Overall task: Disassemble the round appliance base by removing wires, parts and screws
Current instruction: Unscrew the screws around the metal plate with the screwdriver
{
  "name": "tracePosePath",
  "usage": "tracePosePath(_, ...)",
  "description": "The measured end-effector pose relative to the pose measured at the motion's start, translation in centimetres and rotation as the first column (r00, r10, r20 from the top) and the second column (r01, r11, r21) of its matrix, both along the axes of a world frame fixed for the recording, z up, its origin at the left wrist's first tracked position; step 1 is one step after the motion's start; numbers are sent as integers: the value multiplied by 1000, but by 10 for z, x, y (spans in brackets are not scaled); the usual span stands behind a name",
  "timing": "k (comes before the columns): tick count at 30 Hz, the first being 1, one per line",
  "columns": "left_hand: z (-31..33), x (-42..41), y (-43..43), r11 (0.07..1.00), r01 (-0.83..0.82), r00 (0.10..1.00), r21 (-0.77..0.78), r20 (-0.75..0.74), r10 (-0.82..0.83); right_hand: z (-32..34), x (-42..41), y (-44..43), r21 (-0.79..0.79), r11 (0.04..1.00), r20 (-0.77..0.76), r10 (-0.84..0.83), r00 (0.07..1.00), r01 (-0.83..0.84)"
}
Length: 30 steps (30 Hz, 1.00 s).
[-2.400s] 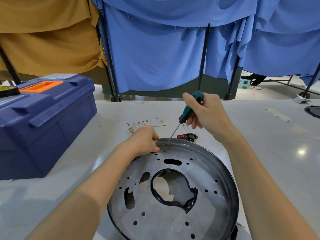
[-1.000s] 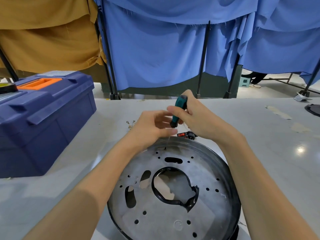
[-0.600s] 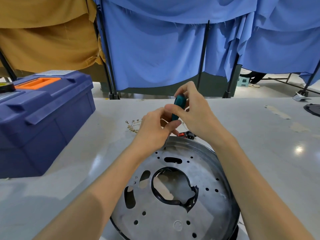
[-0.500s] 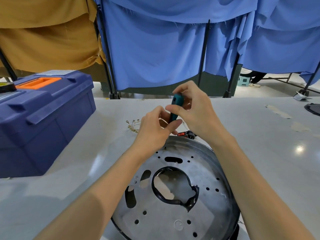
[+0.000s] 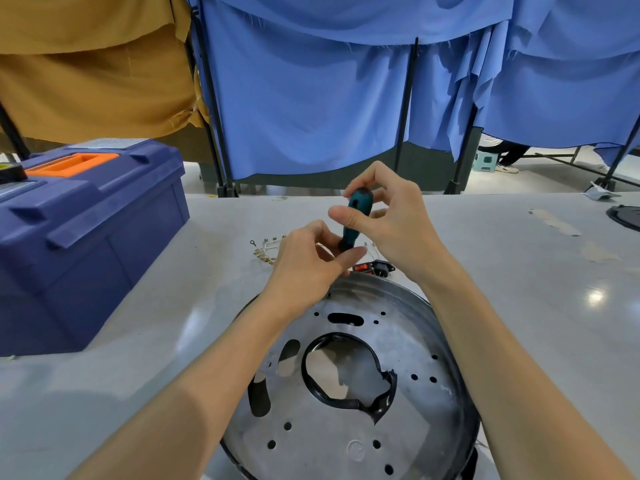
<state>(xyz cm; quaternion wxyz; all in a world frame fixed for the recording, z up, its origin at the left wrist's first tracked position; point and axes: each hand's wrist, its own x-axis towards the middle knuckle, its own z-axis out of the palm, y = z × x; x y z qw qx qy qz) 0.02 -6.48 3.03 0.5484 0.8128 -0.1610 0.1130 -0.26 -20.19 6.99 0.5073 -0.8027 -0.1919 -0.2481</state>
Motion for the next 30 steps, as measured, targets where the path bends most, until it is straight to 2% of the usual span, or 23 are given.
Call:
tracePosePath(7, 0, 1, 0, 998, -47, 999, -51, 26, 48, 1, -4, 6, 11, 1000, -23, 14, 1000, -14)
tracePosePath(11, 0, 2, 2, 997, 39, 999, -62, 21, -38, 2, -2, 4, -46, 998, -18, -30, 999, 30)
tracePosePath(13, -1, 2, 3, 995, 77, 997, -59, 12, -76, 2, -3, 1, -7, 999, -7, -54, 999, 54)
tracePosePath(16, -1, 3, 3, 997, 75, 997, -37, 0, -75, 2, -3, 0, 29, 998, -2, -56, 998, 56)
tracePosePath(20, -3, 4, 3, 997, 53, 998, -59, -29, -55, 2, -5, 4, 47, 998, -2, 35, 999, -35)
tracePosePath(25, -3, 2, 5, 992, 65, 998, -109, -11, -67, 3, -6, 2, 35, 999, 8, 5, 1000, -5)
tracePosePath(28, -3, 0, 4, 990, 112, 994, -85, 9, -111, 3, -6, 0, 29, 999, 5, -22, 1000, 22)
tracePosePath(30, -3, 0, 3, 992, 109, 994, -65, 0, -109, 3, -6, 0, 43, 999, -13, 18, 1000, -17)
